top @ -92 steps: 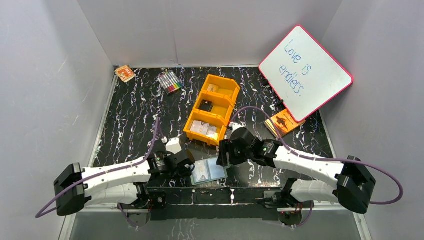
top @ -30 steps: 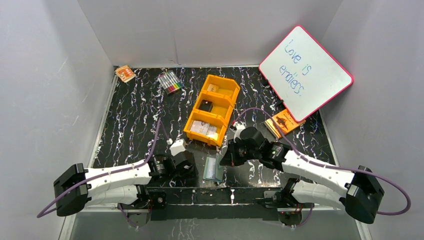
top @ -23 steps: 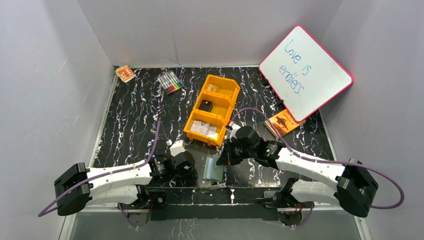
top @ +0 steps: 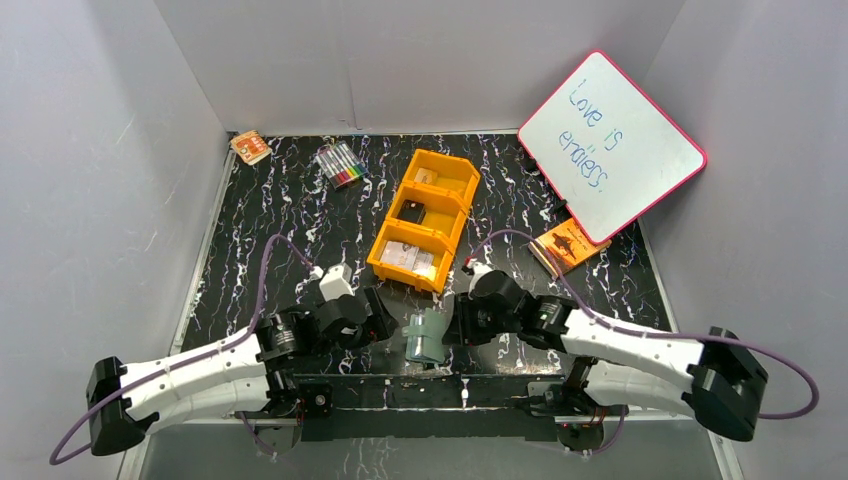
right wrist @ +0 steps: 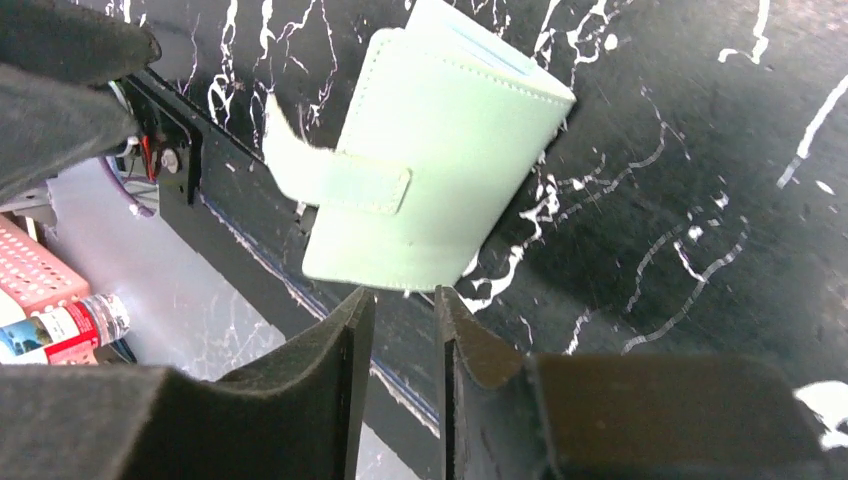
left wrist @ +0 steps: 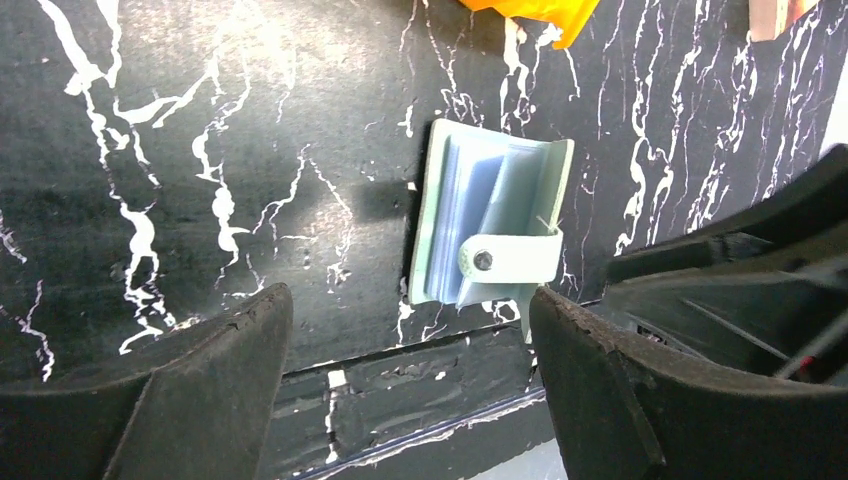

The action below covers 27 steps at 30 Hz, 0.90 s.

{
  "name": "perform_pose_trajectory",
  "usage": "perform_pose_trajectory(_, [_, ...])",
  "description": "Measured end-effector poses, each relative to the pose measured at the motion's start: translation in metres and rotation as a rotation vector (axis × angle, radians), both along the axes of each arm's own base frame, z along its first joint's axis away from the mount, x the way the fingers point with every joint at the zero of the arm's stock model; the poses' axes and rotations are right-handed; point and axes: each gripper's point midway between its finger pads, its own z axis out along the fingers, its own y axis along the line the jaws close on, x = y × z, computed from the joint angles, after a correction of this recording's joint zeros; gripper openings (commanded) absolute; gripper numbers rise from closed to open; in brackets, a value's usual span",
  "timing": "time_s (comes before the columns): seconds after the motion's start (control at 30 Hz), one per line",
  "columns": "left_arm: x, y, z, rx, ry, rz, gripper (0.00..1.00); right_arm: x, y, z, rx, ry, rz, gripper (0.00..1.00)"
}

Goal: Put the credit cards into the card holder

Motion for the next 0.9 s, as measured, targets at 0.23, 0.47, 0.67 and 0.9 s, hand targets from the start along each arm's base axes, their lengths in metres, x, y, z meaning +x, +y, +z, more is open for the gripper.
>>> perform_pose_trajectory(0.23, [0.005, -0.018, -0.001, 0.014, -0.002, -0.036, 0.85, 0.005, 0.026, -0.025, -0.002, 0.053, 0.020, 0.29])
perform_pose_trajectory(0.47, [0.010, -0.035, -0.014, 0.079, 0.023, -0.072, 0.84, 0.004, 0.036, -0.043, -0.013, 0.096, 0.045, 0.31])
perform_pose_trajectory(0.67, [0.012, -0.045, -0.034, 0.150, 0.060, -0.110, 0.82, 0.004, 0.040, -0.046, -0.008, 0.106, 0.049, 0.37])
perform_pose_trajectory(0.9, [0.017, -0.051, -0.054, 0.211, 0.108, -0.116, 0.73, 0.002, 0.041, -0.045, -0.001, 0.111, 0.056, 0.43])
